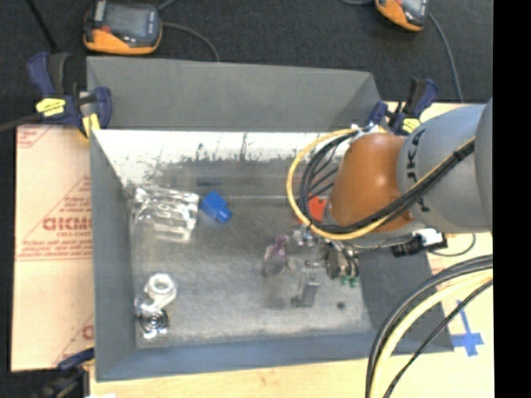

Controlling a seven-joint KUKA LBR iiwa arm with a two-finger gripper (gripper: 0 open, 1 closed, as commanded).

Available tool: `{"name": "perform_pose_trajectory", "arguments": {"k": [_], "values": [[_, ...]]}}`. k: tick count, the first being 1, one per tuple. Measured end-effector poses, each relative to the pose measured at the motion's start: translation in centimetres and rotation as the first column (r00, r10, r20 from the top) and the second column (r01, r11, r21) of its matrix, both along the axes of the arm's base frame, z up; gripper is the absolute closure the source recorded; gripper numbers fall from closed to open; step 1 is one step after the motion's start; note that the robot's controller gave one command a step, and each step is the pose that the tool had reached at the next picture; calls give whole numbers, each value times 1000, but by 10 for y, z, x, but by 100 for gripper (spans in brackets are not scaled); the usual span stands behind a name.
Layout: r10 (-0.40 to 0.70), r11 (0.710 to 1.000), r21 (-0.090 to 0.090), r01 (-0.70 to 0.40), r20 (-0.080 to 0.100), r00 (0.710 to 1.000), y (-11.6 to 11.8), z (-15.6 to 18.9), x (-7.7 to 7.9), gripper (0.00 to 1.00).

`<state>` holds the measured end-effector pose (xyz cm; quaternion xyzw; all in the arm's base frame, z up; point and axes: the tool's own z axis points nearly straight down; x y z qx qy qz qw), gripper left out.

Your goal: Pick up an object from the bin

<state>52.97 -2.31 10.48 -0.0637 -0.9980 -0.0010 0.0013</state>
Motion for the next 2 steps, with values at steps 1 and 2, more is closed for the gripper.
{"name": "perform_pose_trajectory", "arguments": {"k": [1, 2], "values": [[-151, 989, -1, 151, 7, 989, 1, -34, 36, 0], [-147, 989, -3, 147, 9, 989, 0, -33, 37, 100]]}}
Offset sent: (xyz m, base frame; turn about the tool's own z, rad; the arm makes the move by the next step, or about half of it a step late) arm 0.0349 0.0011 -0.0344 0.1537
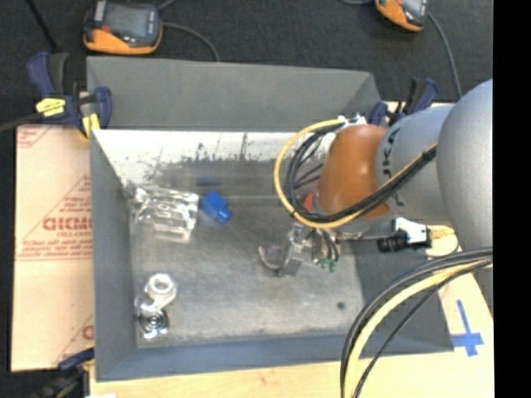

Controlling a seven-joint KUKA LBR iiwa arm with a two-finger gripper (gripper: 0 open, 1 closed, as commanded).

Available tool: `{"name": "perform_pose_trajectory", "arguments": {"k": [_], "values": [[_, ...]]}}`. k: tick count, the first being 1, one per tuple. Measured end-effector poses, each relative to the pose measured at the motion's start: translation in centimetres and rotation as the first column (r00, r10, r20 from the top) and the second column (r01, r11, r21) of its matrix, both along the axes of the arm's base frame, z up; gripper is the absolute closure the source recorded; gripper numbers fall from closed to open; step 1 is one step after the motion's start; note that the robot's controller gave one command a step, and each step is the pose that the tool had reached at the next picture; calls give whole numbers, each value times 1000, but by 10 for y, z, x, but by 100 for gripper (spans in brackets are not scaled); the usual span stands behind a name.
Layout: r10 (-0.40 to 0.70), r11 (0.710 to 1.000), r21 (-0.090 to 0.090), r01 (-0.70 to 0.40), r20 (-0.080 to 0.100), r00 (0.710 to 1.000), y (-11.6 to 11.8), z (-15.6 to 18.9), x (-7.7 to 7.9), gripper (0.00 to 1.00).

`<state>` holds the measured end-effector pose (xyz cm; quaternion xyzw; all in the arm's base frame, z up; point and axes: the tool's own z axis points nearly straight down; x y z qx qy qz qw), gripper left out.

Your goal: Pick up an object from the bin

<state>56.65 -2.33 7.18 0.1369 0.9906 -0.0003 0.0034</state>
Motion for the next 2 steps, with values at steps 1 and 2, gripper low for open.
{"name": "perform_pose_trajectory", "arguments": {"k": [1, 2], "values": [[30, 1000, 2, -30, 2, 1000, 35, 114, -46, 100], [28, 1000, 1, -28, 5, 1000, 29, 204, -51, 100]]}}
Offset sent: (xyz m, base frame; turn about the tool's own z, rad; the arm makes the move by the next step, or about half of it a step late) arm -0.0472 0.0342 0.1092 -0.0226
